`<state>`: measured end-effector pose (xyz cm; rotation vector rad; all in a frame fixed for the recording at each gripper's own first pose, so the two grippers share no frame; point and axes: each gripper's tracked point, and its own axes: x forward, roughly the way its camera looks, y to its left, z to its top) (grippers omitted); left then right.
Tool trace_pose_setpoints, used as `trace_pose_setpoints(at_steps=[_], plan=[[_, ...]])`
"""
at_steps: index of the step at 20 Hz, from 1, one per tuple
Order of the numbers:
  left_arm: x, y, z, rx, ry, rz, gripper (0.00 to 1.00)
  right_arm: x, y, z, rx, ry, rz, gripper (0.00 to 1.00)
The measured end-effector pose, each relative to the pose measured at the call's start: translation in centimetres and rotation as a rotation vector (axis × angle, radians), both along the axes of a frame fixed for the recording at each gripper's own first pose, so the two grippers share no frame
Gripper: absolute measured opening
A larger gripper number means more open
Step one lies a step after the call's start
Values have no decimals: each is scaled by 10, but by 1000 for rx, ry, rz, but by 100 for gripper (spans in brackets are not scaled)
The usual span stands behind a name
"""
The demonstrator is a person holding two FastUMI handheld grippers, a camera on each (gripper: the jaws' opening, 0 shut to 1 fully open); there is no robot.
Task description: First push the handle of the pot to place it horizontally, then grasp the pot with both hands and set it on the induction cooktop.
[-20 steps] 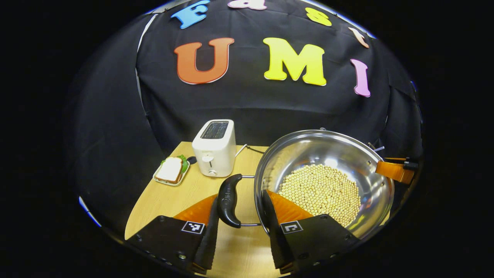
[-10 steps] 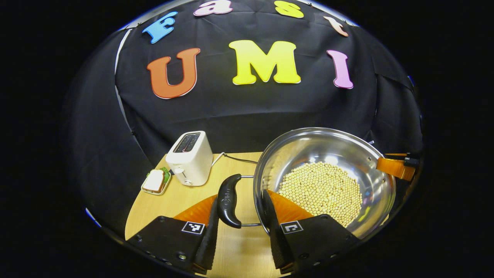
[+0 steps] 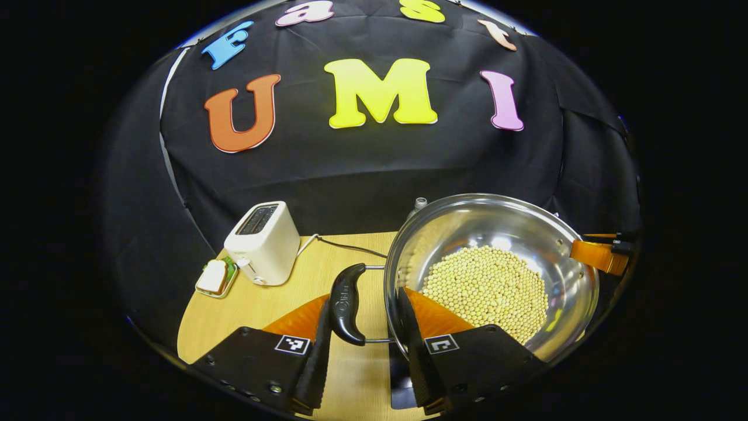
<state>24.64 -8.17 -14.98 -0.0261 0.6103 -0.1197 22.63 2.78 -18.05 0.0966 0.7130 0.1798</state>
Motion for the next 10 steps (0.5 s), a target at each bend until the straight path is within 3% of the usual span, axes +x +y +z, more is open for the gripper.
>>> trace_pose_setpoints(at_steps=[10], plan=[[15,-25,-75,-21,54,-15,57,15,-11,-83,-54,55,-12,53]])
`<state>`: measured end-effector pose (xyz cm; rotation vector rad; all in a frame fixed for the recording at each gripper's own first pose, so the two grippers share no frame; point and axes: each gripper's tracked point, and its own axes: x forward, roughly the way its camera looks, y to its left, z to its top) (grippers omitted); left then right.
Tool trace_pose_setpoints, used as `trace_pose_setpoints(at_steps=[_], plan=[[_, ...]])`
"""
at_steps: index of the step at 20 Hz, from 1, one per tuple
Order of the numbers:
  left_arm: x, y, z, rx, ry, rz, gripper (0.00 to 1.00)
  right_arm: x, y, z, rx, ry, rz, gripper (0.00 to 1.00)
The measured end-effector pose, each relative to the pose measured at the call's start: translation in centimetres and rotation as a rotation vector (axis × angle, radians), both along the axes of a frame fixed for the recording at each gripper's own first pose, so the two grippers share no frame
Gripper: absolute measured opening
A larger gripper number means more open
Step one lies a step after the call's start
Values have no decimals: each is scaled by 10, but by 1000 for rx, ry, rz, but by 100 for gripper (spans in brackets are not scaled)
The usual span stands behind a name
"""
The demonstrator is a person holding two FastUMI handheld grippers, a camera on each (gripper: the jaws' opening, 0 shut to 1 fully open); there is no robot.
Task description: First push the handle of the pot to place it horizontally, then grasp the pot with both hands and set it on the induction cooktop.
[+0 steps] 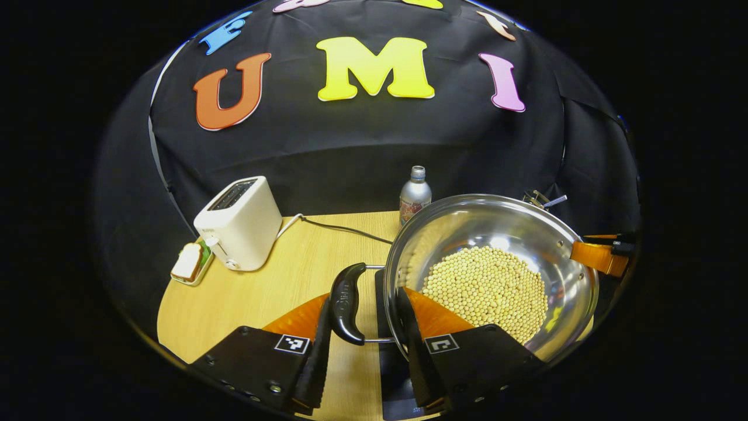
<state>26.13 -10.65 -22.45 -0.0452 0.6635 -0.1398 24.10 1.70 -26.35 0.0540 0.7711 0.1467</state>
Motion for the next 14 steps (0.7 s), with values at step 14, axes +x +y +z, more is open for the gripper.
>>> trace_pose_setpoints(at_steps=[14], plan=[[10,-5,-54,-47,-67,37,57,2,2,-55,127,-153,-74,59]])
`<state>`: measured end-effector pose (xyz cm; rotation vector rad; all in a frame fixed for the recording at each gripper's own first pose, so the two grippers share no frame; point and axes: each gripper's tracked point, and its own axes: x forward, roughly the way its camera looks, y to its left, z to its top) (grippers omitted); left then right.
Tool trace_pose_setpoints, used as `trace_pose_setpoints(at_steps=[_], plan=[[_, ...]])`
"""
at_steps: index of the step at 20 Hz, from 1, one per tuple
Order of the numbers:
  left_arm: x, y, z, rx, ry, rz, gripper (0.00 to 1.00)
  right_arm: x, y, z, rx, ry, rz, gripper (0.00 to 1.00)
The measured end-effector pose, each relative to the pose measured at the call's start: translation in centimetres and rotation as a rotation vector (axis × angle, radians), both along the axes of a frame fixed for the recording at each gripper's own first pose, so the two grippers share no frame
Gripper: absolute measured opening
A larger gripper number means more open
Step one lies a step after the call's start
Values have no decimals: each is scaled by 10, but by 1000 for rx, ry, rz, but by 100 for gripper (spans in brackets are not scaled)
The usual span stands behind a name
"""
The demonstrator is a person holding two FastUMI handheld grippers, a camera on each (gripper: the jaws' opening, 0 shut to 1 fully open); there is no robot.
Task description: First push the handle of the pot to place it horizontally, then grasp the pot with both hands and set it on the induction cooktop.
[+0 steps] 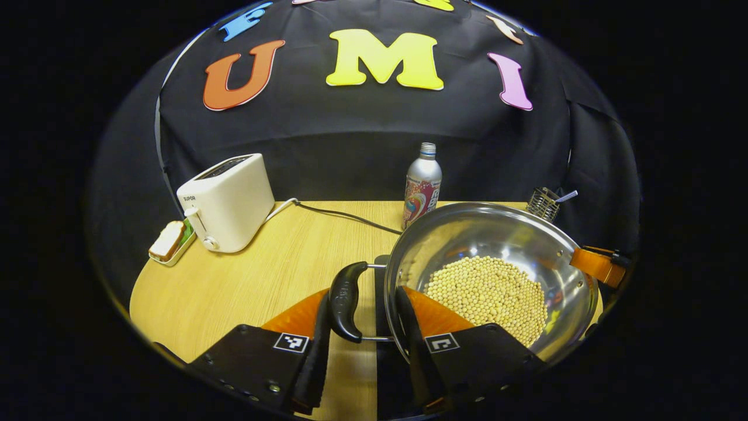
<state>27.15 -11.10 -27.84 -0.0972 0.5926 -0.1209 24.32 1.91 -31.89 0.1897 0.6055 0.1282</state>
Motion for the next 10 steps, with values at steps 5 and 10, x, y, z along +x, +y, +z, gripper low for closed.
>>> trace_pose_setpoints(at_steps=[5,10], plan=[[1,2,0,38,-35,33,57,0,-1,-1,9,-44,14,59],[1,1,0,42,-32,30,57,0,-1,-1,9,-51,24,60]])
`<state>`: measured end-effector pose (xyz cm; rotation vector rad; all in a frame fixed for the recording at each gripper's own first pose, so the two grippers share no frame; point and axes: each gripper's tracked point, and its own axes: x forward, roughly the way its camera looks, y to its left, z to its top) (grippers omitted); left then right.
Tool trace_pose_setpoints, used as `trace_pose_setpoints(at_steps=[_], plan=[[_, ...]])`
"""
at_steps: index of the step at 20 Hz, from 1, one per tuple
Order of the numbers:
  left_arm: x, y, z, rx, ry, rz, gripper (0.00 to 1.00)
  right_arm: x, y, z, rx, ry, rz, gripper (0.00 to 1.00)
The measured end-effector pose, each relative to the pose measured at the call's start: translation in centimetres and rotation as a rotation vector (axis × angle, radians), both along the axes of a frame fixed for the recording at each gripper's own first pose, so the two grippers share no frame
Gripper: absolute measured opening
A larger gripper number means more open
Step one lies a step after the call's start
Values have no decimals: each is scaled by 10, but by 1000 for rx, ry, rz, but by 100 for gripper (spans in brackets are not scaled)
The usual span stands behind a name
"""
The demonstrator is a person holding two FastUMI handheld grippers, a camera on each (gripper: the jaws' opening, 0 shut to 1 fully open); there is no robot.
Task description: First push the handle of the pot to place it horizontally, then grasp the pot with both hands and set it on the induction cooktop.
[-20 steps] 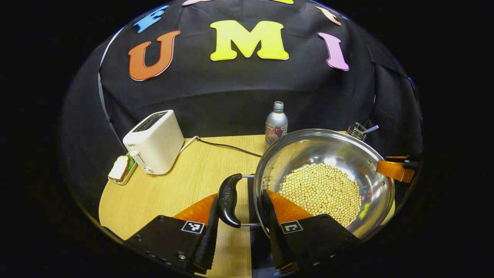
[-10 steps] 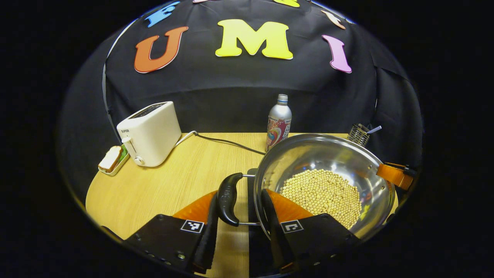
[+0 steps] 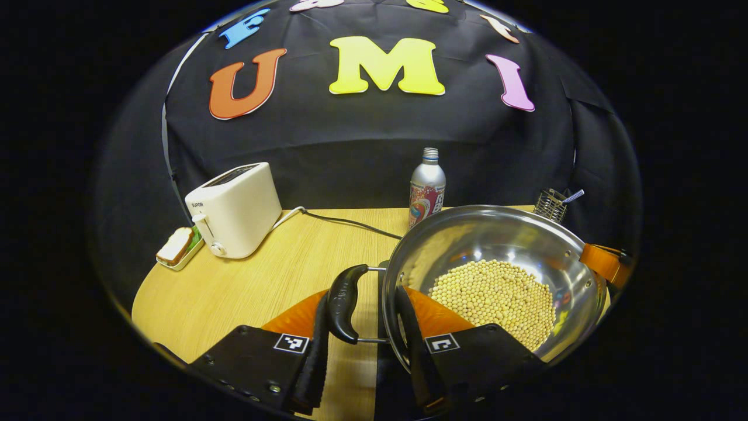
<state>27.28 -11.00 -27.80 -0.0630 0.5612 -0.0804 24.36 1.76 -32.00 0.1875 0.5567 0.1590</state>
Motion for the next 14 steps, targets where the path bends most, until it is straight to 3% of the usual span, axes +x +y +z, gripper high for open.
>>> trace_pose_setpoints(at_steps=[6,8,9,10,11,13,14], plan=[[4,0,2,-33,-21,-3,58,-1,-2,2,-32,19,-1,60],[3,-1,1,-67,-22,-1,64,2,-6,6,-71,-3,0,63],[1,0,3,-76,-21,1,67,1,-10,6,-117,-21,-1,72],[1,4,3,-66,-30,14,61,-2,-15,9,-154,-34,-8,72],[0,10,6,-47,-47,32,87,-4,-15,10,-171,-41,-12,82],[-11,19,16,-9,-99,58,96,-18,-10,19,-154,-52,-1,92],[-20,18,22,-8,-121,53,96,-26,-9,24,-144,-59,3,92]])
